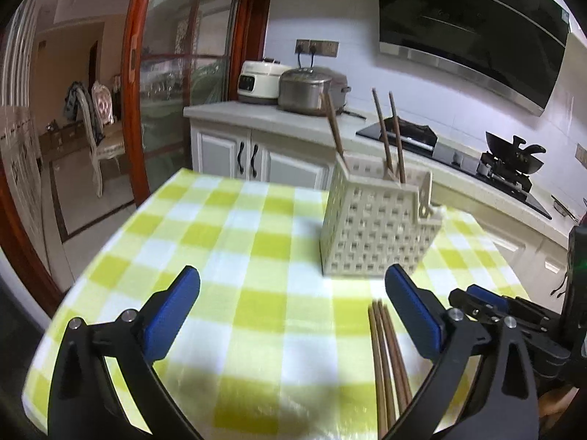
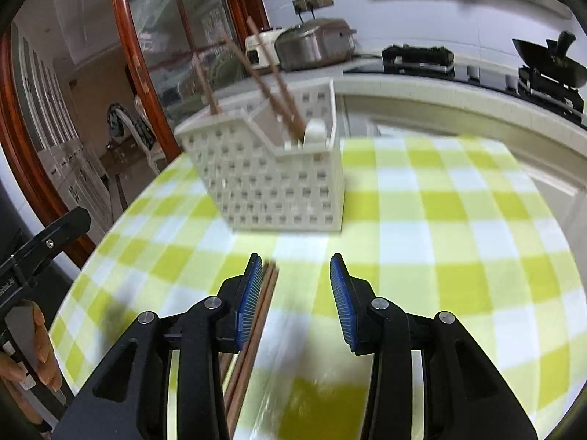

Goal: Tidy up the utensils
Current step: 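Move both tools back toward the remaining brown chopsticks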

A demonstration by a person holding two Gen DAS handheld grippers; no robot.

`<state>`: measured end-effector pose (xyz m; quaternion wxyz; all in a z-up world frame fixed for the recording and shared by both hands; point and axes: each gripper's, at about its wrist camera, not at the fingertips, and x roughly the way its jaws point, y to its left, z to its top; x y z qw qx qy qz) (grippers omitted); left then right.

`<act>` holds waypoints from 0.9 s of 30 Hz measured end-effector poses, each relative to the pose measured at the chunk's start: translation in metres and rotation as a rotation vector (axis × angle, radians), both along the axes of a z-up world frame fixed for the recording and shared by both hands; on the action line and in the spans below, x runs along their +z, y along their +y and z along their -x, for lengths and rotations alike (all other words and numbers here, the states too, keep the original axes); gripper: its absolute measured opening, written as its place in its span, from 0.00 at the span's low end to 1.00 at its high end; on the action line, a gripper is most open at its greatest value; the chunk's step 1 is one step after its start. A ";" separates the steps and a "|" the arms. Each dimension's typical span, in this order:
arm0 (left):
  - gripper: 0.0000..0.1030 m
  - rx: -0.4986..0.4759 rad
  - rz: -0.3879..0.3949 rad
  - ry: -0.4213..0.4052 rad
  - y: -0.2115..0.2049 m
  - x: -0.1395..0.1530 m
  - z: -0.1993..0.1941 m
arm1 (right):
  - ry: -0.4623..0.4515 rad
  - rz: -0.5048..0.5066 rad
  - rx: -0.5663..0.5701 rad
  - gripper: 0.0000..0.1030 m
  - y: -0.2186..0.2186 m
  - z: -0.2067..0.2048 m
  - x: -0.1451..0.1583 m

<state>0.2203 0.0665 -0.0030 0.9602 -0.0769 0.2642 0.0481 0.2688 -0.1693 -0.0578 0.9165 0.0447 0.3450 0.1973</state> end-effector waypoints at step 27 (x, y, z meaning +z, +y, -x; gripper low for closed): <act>0.95 0.015 -0.097 0.112 0.016 -0.067 0.012 | 0.128 0.106 0.032 0.27 0.040 0.006 -0.049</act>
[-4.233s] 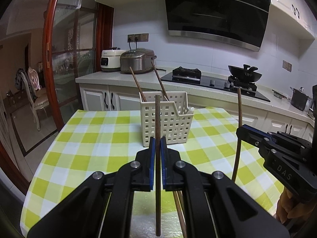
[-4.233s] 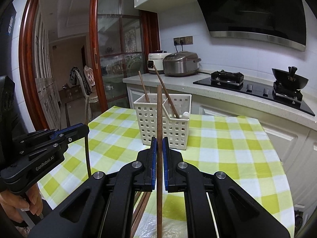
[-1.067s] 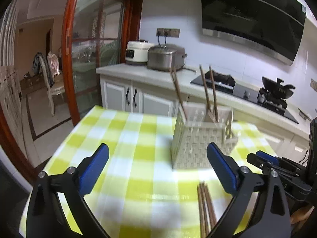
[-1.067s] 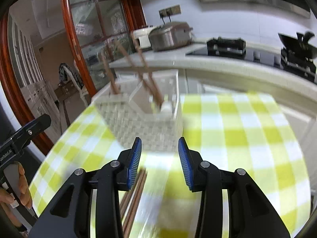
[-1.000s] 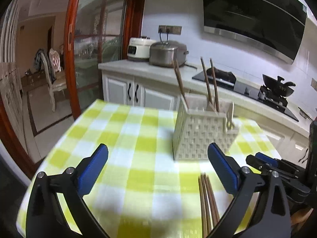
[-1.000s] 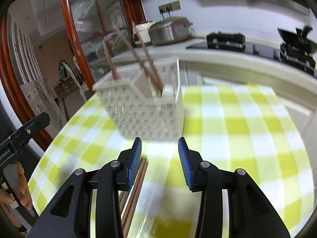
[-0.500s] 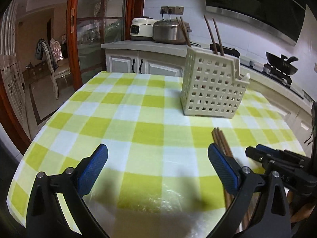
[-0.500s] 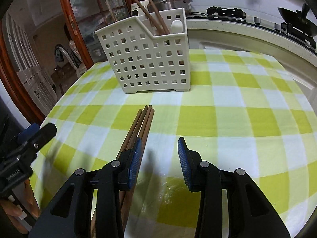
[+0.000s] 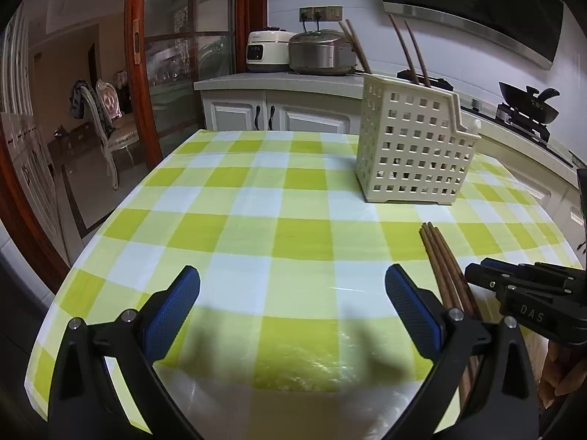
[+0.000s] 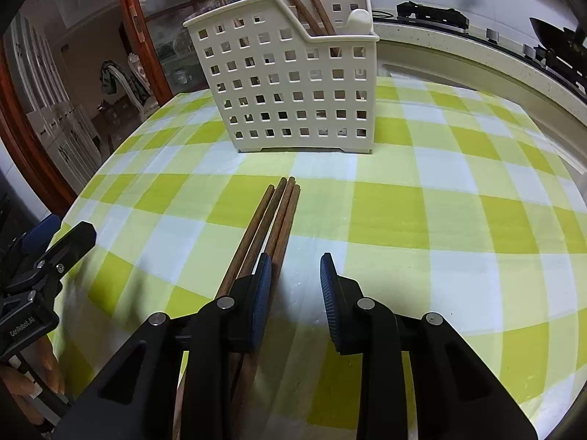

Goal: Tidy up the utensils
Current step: 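Move both tools back toward the remaining brown chopsticks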

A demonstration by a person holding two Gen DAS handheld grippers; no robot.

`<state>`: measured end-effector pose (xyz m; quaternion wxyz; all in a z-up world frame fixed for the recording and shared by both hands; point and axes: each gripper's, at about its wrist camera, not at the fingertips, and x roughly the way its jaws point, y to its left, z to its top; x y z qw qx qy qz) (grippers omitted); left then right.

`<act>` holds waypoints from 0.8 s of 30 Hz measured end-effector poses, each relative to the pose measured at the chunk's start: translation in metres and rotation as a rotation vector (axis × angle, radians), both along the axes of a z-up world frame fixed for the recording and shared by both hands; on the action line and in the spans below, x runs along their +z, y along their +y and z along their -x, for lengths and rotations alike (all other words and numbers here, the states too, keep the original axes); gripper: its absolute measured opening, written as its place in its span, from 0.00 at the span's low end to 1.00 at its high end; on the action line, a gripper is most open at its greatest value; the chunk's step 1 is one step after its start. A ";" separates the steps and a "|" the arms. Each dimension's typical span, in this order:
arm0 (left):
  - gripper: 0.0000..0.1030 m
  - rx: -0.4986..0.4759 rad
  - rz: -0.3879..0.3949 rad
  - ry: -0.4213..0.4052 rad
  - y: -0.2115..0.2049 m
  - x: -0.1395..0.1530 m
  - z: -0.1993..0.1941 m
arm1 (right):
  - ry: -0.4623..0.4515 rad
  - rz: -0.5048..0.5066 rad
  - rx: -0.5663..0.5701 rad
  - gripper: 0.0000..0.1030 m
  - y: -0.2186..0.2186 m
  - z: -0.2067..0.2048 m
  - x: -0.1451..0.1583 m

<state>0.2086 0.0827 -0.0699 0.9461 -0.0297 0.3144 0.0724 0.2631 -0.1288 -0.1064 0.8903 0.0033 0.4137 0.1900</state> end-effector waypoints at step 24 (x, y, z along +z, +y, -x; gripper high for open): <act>0.95 0.014 0.041 -0.005 0.017 -0.005 0.008 | -0.016 0.169 -0.007 0.12 0.029 -0.003 -0.003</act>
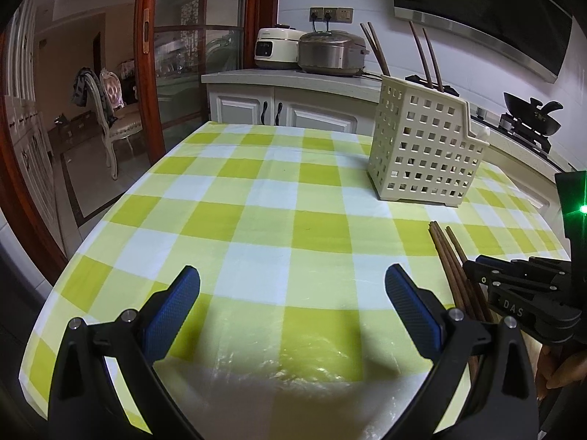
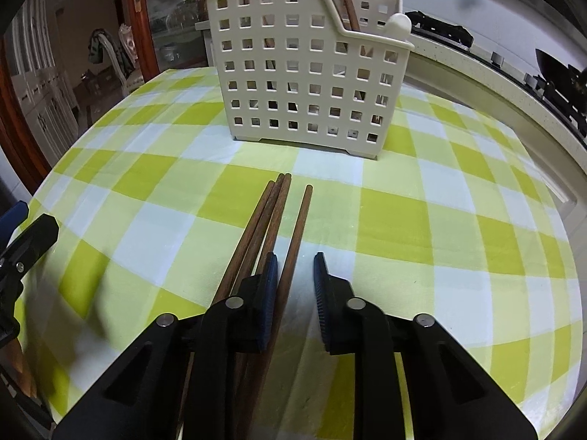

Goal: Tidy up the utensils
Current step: 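Move both tools back toward the remaining brown chopsticks, then grasp a brown chopstick with the right tool while the left tool grasps another chopstick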

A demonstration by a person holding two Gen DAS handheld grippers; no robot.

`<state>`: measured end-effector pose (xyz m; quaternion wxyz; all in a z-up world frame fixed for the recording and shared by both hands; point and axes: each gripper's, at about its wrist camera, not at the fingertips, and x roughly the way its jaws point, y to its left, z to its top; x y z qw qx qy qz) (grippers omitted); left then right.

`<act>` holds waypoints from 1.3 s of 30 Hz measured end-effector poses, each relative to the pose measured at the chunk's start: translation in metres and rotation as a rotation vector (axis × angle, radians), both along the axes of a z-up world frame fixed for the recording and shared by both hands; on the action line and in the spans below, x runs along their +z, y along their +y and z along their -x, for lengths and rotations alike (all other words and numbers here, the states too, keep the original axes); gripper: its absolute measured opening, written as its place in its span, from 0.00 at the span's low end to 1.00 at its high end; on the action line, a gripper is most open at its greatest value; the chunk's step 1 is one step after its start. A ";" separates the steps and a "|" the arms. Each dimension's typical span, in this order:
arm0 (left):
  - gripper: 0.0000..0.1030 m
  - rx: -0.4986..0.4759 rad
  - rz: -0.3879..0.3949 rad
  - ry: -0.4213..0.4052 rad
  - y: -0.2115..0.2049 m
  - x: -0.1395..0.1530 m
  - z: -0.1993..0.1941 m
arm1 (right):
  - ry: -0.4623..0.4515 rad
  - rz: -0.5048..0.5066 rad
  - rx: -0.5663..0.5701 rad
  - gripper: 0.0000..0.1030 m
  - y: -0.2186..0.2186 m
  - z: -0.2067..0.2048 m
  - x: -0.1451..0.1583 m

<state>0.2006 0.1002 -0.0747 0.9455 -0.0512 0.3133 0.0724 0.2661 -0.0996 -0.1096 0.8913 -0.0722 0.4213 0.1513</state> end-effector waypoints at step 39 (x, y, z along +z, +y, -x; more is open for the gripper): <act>0.55 -0.192 -0.025 0.219 -0.118 -0.031 -0.070 | -0.064 -0.256 -0.069 0.06 -0.122 0.022 0.020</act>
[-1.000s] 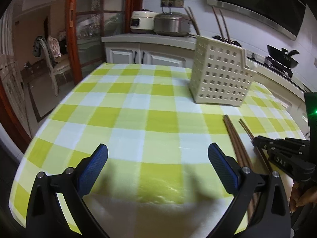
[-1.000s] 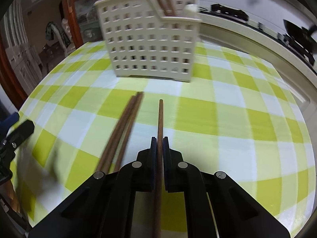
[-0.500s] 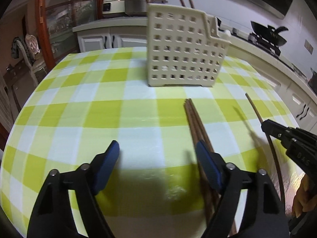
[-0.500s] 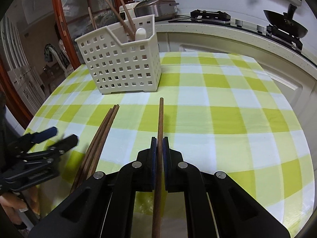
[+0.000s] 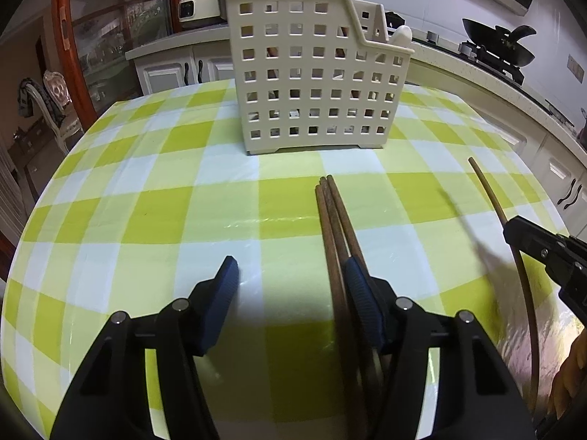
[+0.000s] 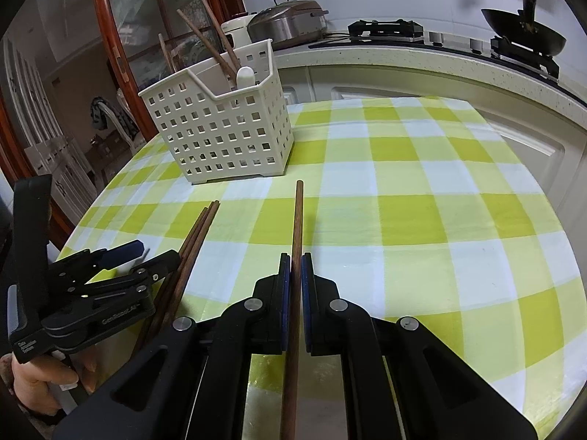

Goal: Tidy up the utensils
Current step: 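Grasp a brown chopstick with the right tool while the left tool grasps another chopstick, then lift both held chopsticks upright and carry them over the white basket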

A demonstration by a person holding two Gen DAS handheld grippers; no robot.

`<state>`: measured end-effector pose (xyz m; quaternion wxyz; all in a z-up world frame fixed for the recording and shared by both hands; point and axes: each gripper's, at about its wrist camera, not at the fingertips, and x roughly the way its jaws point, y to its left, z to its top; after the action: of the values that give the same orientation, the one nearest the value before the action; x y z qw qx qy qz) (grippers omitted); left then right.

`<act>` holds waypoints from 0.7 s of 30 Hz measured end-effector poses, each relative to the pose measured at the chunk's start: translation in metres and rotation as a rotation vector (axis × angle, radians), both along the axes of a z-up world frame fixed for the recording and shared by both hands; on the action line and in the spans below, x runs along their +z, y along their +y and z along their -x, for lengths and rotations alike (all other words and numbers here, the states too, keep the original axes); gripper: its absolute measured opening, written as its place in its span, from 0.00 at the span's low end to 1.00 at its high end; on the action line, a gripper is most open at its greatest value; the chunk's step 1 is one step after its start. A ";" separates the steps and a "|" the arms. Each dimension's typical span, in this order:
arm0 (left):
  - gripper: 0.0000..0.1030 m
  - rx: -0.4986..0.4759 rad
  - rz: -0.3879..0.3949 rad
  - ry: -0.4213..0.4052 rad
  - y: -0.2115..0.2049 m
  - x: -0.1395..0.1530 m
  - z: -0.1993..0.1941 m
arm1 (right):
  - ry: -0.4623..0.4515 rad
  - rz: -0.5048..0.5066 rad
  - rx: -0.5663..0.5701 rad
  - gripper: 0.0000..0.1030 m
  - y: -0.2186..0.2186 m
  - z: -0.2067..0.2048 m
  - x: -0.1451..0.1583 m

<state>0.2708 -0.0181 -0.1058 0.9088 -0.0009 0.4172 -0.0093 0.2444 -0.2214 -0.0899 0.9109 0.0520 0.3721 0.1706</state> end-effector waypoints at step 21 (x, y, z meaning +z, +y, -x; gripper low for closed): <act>0.39 -0.018 -0.017 0.015 -0.004 -0.004 -0.004 | 0.006 -0.003 0.007 0.06 -0.002 0.002 -0.001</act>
<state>0.2748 -0.0226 -0.1100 0.9054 0.0105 0.4243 -0.0140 0.2423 -0.2238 -0.0912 0.9092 0.0523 0.3746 0.1741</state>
